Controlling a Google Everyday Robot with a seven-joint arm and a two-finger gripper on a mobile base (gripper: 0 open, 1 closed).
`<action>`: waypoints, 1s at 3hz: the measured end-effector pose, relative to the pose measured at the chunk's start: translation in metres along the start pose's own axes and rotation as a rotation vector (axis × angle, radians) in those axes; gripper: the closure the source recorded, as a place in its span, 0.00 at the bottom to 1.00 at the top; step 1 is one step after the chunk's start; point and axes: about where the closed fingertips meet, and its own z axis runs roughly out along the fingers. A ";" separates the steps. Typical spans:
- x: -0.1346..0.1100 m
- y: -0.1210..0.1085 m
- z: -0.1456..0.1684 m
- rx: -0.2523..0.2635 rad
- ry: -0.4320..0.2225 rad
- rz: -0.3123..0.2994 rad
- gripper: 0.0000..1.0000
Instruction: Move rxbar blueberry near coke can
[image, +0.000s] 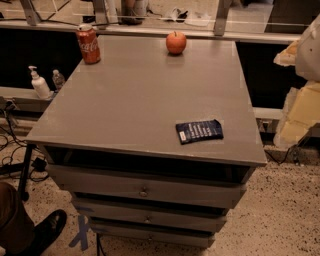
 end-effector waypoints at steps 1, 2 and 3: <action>0.000 0.000 0.000 0.001 -0.001 0.000 0.00; -0.014 -0.005 0.024 0.006 -0.063 0.023 0.00; -0.026 -0.009 0.045 -0.004 -0.126 0.044 0.00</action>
Offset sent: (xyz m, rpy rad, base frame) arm 0.0264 0.0257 -0.0350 0.1028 -0.0291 -0.0101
